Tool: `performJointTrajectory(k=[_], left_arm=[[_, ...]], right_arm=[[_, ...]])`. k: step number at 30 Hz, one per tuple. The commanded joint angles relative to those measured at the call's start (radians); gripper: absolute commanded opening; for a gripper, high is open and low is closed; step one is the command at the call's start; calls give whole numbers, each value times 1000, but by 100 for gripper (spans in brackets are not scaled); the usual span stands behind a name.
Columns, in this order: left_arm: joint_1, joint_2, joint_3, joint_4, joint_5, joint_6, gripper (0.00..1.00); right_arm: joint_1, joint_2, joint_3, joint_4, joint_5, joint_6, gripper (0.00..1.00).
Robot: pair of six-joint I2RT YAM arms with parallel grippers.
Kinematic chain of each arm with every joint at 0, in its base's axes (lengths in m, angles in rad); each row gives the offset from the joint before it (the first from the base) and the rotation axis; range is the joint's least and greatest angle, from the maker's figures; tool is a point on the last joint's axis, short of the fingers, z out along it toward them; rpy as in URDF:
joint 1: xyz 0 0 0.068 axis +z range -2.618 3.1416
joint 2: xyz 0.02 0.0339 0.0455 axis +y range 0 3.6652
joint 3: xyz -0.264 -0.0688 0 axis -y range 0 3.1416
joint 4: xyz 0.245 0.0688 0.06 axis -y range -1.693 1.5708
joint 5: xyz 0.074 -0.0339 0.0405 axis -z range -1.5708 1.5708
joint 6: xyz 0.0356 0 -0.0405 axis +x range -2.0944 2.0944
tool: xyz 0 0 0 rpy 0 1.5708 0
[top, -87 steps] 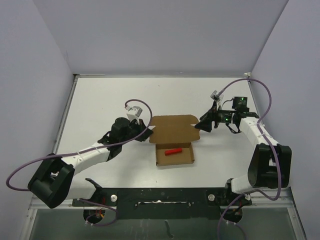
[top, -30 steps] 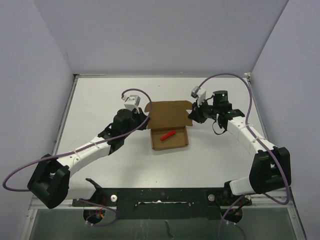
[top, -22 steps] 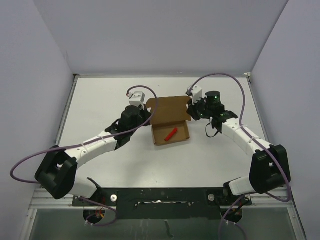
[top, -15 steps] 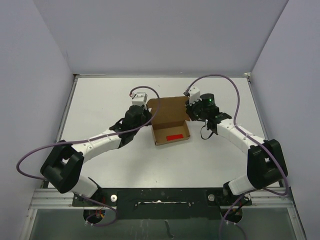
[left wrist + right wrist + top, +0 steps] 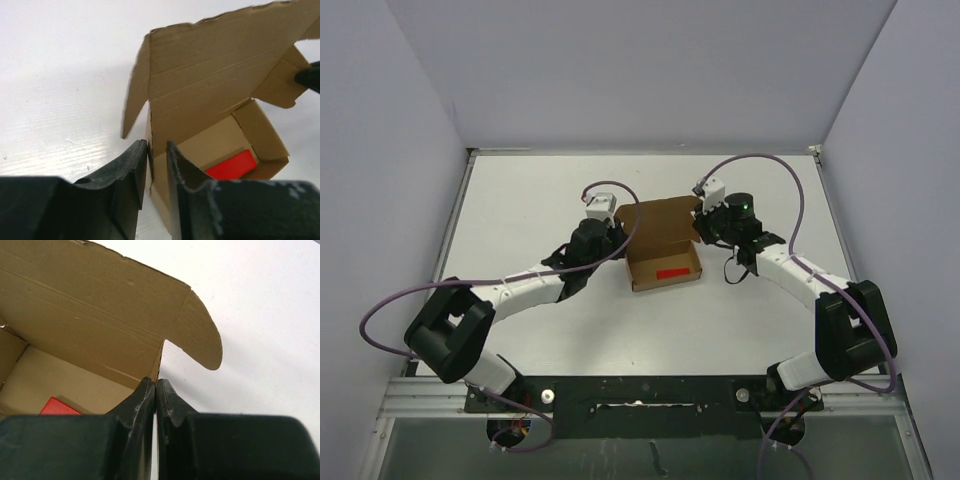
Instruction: Fold the paper box
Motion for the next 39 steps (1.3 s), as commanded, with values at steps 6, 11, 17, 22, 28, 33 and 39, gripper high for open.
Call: performJointTrajectory(k=[6,11,17,22,28,33,39], left_arm=[[24,-161,-90,43,100,-13,36],[26,-321,-136,-32,147,54,52],[99,-547,-239,-108,168,59,54],[291,-481,-250,-126,352,-20,19],[325,-244,-223,104,473,-12,11],[308,-80,-184,256,582,-28,11],[282,-27,-211,375,649,-23,13]], right_arm=[[-43,-66,-31,41,-129,-59,0],[-57,-65,-29,31,-167,-70,0],[-68,-67,-28,28,-183,-71,0],[-70,-66,-26,26,-200,-69,0],[-70,-58,-24,19,-210,-60,0],[-72,-55,-23,16,-218,-50,0],[-69,-50,-20,16,-232,-40,0]])
